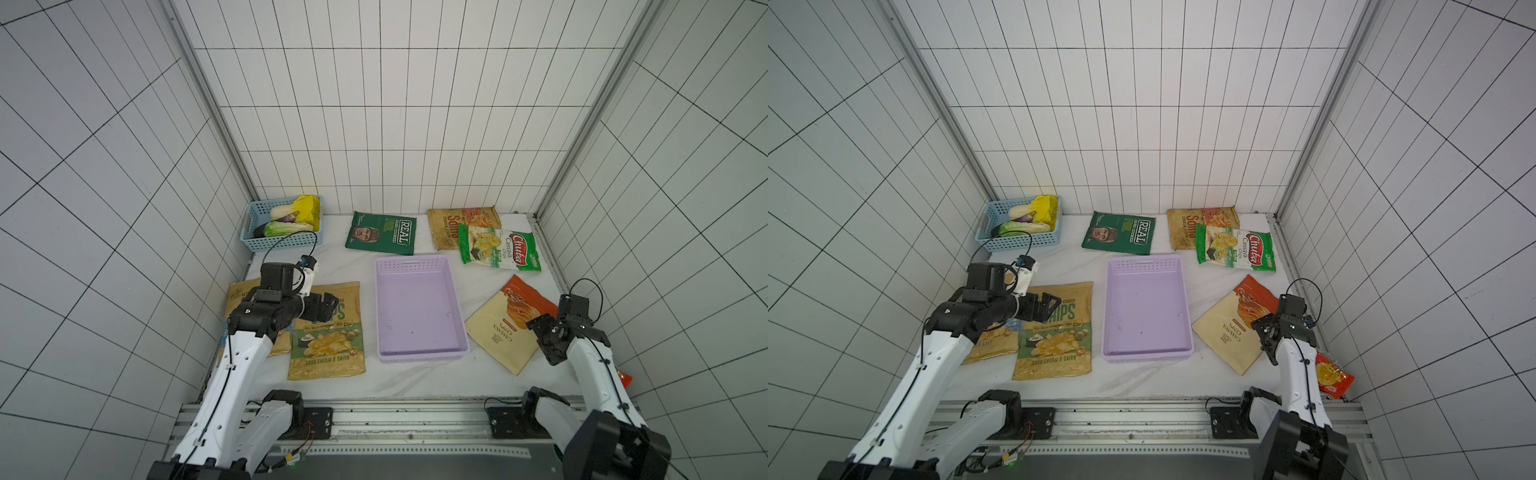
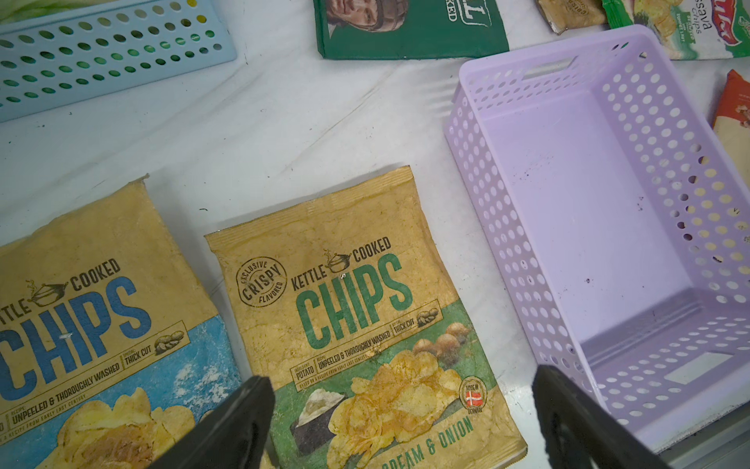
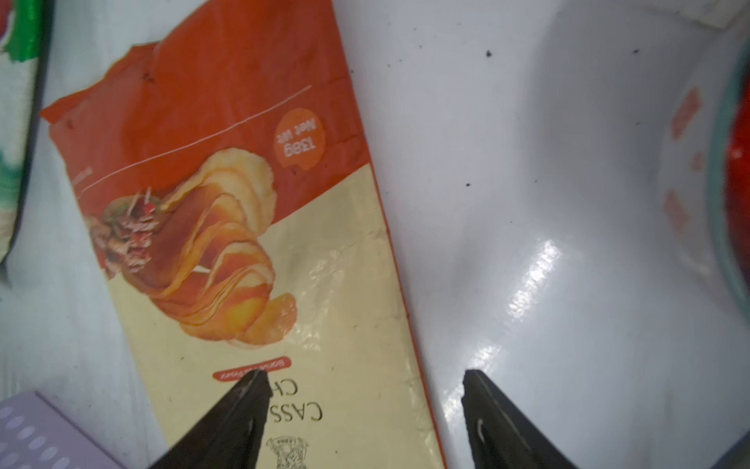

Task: Put the potato chips into the basket
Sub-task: Pick up the potato chip from the center of the board.

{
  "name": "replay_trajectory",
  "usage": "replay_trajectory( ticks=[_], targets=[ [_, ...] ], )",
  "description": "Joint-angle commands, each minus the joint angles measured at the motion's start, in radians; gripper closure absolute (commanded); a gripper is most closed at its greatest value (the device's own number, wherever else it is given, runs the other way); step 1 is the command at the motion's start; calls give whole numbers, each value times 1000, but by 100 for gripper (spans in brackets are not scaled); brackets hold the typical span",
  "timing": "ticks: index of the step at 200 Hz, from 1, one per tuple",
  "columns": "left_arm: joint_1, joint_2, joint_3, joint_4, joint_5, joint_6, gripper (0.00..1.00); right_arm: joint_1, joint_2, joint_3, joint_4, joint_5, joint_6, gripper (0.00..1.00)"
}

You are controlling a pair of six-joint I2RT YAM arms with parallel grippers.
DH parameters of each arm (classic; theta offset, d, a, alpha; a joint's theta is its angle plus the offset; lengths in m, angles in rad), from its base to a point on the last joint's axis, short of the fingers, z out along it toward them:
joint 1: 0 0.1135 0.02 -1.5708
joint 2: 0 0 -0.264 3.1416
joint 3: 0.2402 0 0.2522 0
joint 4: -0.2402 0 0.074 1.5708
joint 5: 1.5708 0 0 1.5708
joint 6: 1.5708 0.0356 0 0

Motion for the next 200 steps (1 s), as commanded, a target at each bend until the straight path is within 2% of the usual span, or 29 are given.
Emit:
replay_trajectory(
  ticks=[1,82,109,122,141,157,185,200],
  targets=[
    [-4,-4,7,7,-13,-6,2,-53,65,-31,107,-61,-26,22],
    [-6,-5,7,9,-23,-10,2,-83,261,-83,299,-156,-4,26],
    [-8,-6,7,9,-26,-12,2,-83,279,-74,306,-185,-12,38],
    [-8,-6,7,10,-28,-12,2,-83,262,-76,301,-188,-17,40],
    [-8,-6,7,10,-30,-13,2,-83,215,-84,293,-176,-21,52],
    [-8,-7,7,9,-32,-15,2,-83,170,-85,275,-159,-27,72],
    [-7,-6,7,10,-33,-15,2,-83,97,-75,239,-116,-43,100],
    [-8,-6,7,9,-32,-15,2,-83,66,-67,221,-106,-59,100]
  ],
)
